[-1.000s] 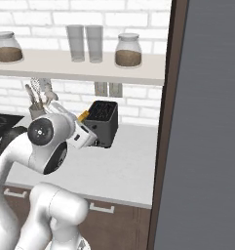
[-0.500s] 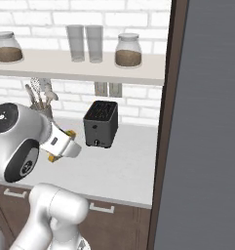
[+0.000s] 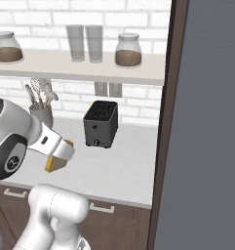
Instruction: Start the toaster. Once the lever pops up, take the bread to the plate on the dining counter.
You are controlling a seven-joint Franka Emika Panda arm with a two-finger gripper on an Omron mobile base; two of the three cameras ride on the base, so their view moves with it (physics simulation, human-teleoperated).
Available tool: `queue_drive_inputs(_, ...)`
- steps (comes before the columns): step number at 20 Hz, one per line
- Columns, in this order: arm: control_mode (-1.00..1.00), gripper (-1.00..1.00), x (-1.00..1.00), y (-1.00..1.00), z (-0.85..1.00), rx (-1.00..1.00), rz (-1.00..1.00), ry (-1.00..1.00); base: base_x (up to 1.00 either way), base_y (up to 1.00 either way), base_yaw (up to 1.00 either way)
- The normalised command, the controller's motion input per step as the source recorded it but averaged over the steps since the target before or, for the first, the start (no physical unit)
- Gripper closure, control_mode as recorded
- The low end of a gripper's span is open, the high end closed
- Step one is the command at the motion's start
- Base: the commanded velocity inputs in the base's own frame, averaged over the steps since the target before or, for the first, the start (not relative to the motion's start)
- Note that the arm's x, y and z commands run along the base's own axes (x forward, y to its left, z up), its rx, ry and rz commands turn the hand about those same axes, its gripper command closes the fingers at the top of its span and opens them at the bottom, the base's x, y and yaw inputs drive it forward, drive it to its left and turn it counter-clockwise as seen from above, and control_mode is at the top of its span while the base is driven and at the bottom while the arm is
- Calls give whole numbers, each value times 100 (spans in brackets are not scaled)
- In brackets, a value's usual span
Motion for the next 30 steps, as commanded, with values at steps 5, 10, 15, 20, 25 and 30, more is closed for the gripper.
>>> queue_drive_inputs(5,-100,100,-20,0,-23,-2,0,-2,0,0,0)
queue_drive_inputs(10,100,100,-5,0,-3,0,-1,-2,-34,0,-19)
queue_drive_inputs(15,100,100,0,0,0,0,0,0,-63,14,-52)
queue_drive_inputs(20,100,100,0,0,0,0,0,0,-59,37,-71)
queue_drive_inputs(25,100,100,0,0,0,0,0,0,-48,6,-83)
queue_drive_inputs(30,100,100,0,0,0,0,0,0,-21,0,-89)
